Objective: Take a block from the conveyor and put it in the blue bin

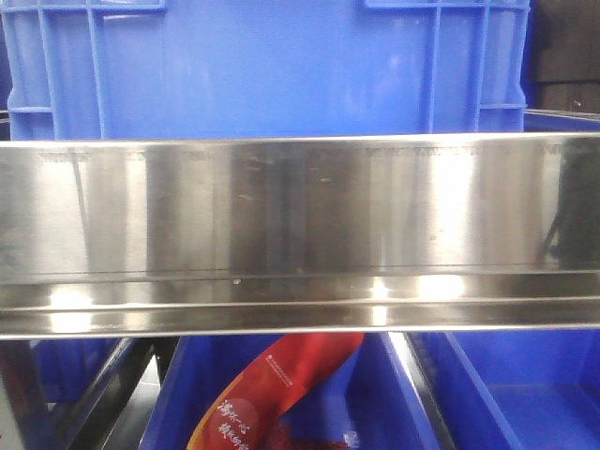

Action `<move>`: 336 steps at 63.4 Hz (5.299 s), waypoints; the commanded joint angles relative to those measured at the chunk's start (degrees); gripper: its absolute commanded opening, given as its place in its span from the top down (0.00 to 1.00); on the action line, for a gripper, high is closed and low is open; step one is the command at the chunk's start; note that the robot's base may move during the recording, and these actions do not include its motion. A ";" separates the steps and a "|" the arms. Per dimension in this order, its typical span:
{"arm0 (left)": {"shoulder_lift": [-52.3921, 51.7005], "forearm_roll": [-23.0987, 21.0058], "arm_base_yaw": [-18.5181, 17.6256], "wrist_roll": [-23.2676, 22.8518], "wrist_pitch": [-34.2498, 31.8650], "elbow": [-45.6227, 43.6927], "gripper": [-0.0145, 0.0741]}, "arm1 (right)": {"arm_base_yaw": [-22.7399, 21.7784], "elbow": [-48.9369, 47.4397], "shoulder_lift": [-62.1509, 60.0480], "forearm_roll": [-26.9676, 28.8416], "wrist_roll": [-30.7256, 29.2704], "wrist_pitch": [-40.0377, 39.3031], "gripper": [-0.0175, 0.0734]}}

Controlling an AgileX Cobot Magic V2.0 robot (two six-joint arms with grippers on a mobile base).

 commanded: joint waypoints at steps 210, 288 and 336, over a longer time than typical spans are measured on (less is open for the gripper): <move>-85.28 5.48 25.14 0.06 -7.25 61.87 0.96 | -22.09 62.23 -72.55 -10.08 0.12 -9.09 0.99; -85.39 5.48 25.14 0.06 -7.89 61.87 0.96 | -27.05 69.44 -76.83 -10.38 0.12 -7.39 0.99; -86.34 0.02 28.50 11.67 -19.54 77.67 0.96 | -27.05 69.44 -76.83 -10.38 0.12 -7.39 0.99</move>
